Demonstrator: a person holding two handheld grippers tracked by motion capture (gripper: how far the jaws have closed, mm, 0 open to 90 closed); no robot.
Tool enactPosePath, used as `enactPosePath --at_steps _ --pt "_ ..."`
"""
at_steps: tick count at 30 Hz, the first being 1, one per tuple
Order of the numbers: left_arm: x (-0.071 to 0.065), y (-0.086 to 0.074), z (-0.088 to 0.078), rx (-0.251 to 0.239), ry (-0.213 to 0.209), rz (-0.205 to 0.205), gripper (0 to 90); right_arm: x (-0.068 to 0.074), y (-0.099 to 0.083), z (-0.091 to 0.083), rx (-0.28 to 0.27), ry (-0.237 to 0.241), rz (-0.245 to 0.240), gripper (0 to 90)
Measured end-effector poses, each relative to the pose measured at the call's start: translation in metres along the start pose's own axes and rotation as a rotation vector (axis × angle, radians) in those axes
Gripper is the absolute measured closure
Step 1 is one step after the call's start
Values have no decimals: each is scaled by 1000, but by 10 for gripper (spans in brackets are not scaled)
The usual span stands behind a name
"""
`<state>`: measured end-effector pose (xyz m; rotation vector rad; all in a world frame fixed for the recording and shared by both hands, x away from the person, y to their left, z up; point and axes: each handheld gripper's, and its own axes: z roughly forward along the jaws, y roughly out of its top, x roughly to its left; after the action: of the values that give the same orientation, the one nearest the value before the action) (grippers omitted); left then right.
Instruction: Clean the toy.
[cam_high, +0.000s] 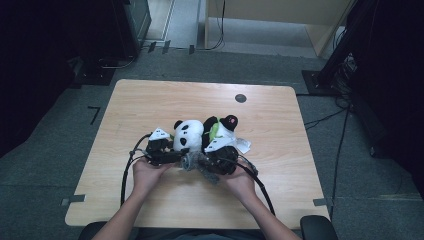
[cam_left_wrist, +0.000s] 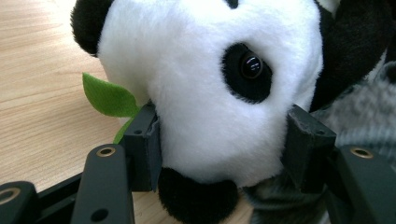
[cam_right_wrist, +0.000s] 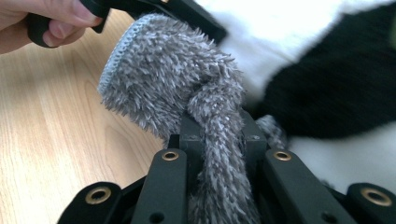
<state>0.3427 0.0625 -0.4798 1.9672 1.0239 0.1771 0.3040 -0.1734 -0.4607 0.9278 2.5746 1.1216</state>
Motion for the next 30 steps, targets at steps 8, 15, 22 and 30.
enactPosePath --at_steps 8,15,22,30 --pt "0 0 0 1 -2 2 390 -3 -9 -16 -16 -25 3 781" --pt "1 0 0 -1 -5 -1 390 -7 -19 -36 -21 -52 10 780" --pt "1 0 0 0 -6 -3 391 -13 -34 -54 -23 -65 30 781" --pt "1 0 0 -3 -9 -14 391 -21 -45 -72 -13 -95 51 781"
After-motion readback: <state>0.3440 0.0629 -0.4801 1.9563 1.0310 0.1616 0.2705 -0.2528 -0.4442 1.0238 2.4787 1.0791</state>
